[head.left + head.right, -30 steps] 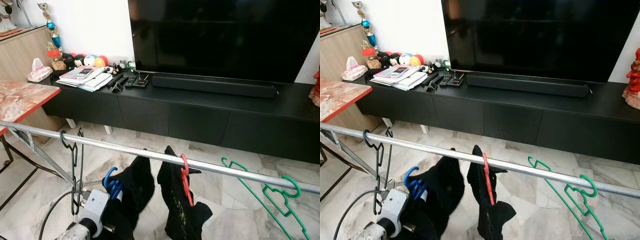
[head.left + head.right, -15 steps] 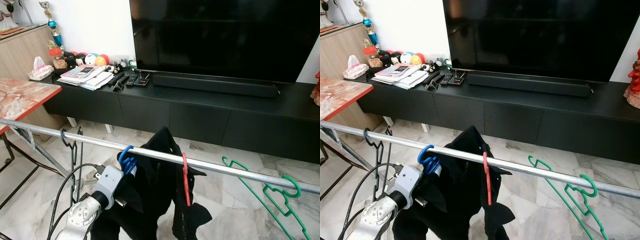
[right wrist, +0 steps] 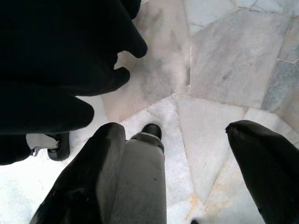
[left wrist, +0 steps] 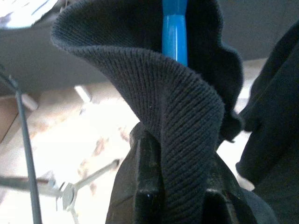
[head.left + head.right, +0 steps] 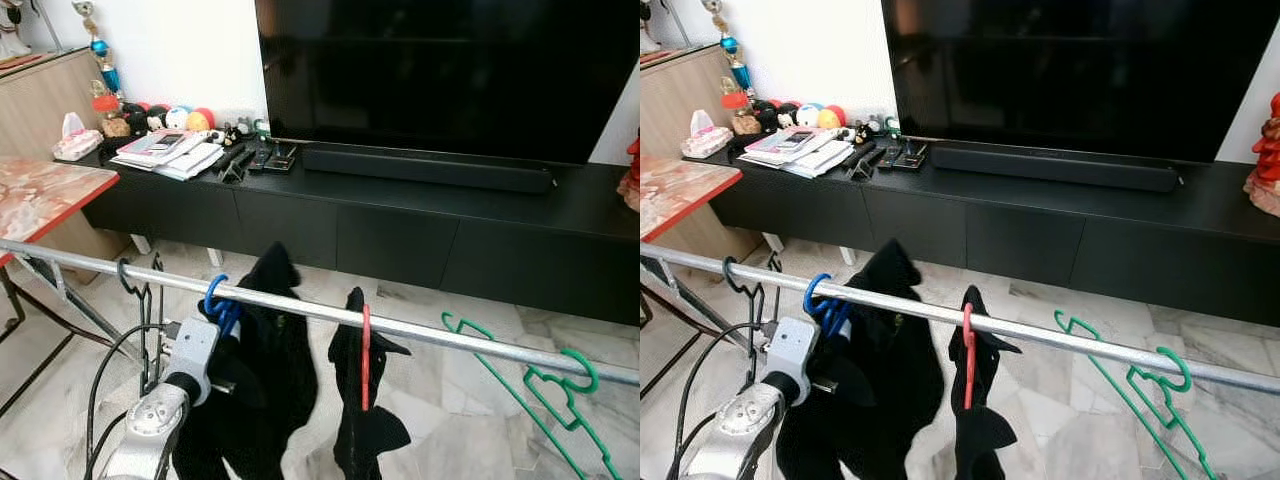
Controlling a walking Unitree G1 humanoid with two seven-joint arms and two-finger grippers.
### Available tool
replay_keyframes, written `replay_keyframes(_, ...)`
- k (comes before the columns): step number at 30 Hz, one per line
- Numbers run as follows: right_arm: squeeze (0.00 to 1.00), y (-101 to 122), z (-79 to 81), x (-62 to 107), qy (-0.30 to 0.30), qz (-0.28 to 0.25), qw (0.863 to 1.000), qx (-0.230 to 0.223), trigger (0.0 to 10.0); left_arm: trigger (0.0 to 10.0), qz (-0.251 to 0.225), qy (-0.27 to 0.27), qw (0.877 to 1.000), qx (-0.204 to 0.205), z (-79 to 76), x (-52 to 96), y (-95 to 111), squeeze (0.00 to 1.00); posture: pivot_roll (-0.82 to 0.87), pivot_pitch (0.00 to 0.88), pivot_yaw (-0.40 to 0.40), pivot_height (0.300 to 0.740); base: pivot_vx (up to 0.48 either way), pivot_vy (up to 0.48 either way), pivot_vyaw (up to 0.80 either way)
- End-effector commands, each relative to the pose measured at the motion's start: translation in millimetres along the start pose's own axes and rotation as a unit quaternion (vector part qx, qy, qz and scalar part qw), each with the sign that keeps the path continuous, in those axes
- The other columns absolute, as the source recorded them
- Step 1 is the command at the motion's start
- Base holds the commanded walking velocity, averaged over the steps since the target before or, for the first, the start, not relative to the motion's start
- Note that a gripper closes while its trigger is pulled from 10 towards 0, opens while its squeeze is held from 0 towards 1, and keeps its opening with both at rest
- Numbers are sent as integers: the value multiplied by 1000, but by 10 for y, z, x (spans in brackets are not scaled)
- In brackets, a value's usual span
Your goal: Hang hanger
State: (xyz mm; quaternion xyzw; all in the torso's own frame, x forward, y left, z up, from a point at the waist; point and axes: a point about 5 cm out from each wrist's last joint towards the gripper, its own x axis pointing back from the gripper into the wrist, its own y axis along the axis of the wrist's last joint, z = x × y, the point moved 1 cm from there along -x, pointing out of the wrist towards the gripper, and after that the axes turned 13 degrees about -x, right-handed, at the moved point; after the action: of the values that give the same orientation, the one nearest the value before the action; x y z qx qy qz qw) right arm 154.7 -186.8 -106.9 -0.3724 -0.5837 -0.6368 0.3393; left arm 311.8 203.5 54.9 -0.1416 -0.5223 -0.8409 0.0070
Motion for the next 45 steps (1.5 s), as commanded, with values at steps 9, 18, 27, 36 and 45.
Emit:
replay_keyframes(9,0,-45,9,6,1,5,1000,-2,10000,10000,43,-8,999,-13,-39,-7,-103,0,0,24,48,740,0,0,0)
replay_keyframes(18,0,-43,72,-3,3,6,1000,-1,10000,10000,35,-8,999,1,-93,-32,-61,0,2,32,45,740,0,0,0)
replay_keyframes(27,0,6,115,-17,5,3,1000,-2,10000,10000,51,-11,998,-25,-55,-100,-41,0,-4,33,52,740,0,0,0)
replay_keyframes(36,0,-17,81,-10,2,6,1000,-3,10000,10000,19,23,999,-11,-7,-31,-11,1000,2,34,51,740,0,0,0)
replay_keyframes(45,0,-44,-44,10,-4,9,1000,-3,10000,10000,-36,48,998,20,46,134,75,1000,0,31,49,740,0,0,0)
